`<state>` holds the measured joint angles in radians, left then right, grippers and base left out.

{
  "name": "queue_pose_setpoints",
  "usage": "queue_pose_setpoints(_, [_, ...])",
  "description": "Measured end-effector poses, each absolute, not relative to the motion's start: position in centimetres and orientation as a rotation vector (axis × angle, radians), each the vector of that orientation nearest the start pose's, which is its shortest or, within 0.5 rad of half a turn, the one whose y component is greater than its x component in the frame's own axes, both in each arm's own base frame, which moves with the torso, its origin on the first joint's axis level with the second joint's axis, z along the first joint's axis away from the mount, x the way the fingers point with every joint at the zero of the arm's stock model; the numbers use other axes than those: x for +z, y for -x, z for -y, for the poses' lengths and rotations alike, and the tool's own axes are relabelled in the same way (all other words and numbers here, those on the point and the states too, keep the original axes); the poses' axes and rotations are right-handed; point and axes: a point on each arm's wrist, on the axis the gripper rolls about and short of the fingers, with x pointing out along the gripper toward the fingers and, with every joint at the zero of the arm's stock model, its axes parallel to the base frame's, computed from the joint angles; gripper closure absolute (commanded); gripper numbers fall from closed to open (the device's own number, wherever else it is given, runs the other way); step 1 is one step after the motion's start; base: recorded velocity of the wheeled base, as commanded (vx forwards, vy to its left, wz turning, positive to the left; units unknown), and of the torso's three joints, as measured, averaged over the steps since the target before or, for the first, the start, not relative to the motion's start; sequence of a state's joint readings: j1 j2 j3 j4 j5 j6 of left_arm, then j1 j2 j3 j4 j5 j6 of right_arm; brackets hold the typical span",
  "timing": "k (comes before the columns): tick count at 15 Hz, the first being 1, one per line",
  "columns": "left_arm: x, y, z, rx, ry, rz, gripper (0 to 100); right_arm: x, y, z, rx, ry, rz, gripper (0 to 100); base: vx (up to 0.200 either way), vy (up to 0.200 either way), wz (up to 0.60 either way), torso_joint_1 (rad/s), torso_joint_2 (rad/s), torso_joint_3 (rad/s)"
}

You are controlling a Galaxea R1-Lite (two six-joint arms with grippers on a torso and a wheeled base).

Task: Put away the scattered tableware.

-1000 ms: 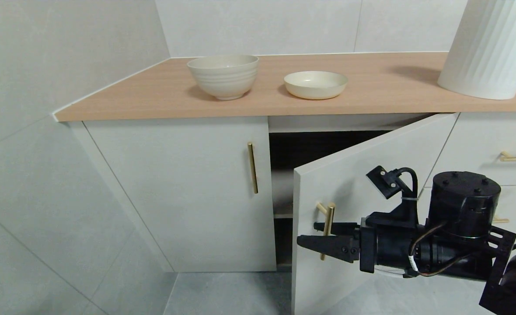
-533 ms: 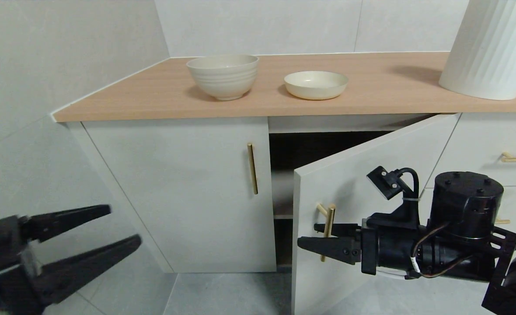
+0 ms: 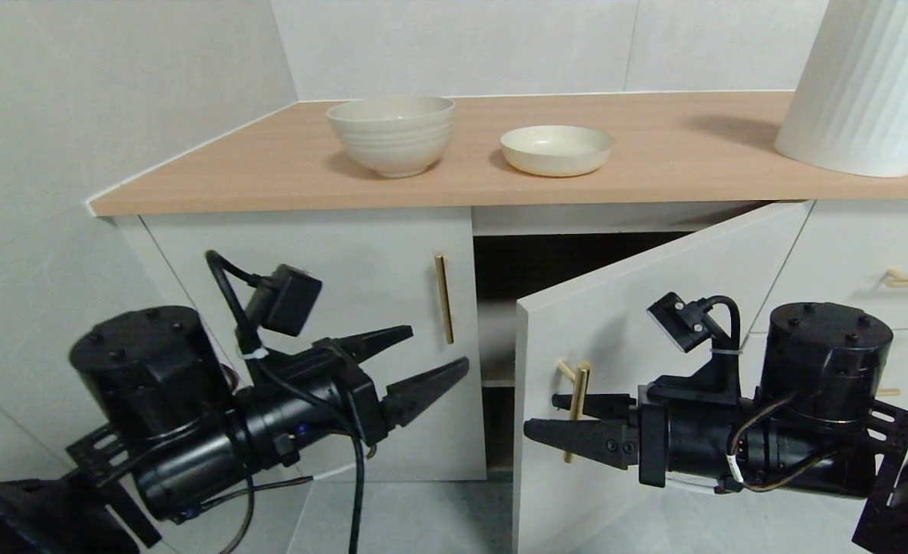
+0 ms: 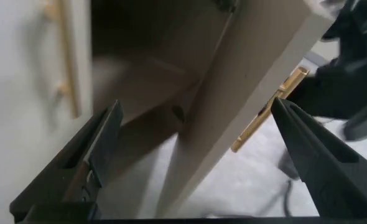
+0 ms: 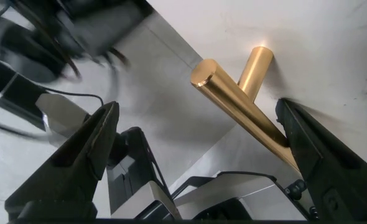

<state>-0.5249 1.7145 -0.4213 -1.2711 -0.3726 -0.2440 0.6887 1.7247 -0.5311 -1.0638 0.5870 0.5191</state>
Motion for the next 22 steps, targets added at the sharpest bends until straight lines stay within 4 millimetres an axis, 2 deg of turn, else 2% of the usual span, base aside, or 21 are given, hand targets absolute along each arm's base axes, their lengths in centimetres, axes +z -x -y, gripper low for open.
queue_pose_setpoints(2, [12.9,-23.2,15.7,-0.905,0.213,-0.204,0,14.9,-20.7,-18.6,1.207,-0.439,-0.465,0,0.0,0.0,0.0,0.0,0.0,0.0])
queue_pose_setpoints(5, [12.5,-24.8,17.4,-0.906,0.203,-0.297,0,15.0,-20.7,-18.6,1.206,-0.439,-0.463,0,0.0,0.0,0.0,0.0,0.0,0.0])
queue_pose_setpoints(6, [12.6,-25.1,17.7,-0.919,0.207,-0.292,100,15.0,-20.7,-18.6,1.205,-0.438,-0.462,0,0.0,0.0,0.0,0.0,0.0,0.0])
queue_pose_setpoints(11, [12.5,-26.3,18.9,-0.901,0.211,-0.274,100,14.8,-20.8,-18.6,1.202,-0.437,-0.466,0,0.0,0.0,0.0,0.0,0.0,0.0])
queue_pose_setpoints(16, [12.9,-26.4,18.6,-0.853,0.213,-0.255,100,14.8,-20.8,-18.6,1.201,-0.437,-0.467,0,0.0,0.0,0.0,0.0,0.0,0.0])
queue_pose_setpoints(20, [12.4,-28.2,20.1,-0.802,0.245,-0.247,100,14.8,-20.8,-18.6,1.201,-0.437,-0.467,0,0.0,0.0,0.0,0.0,0.0,0.0])
queue_pose_setpoints(22, [11.9,-28.0,21.3,-0.827,0.266,-0.271,100,14.8,-20.8,-18.5,1.199,-0.429,-0.461,0,0.0,0.0,0.0,0.0,0.0,0.0])
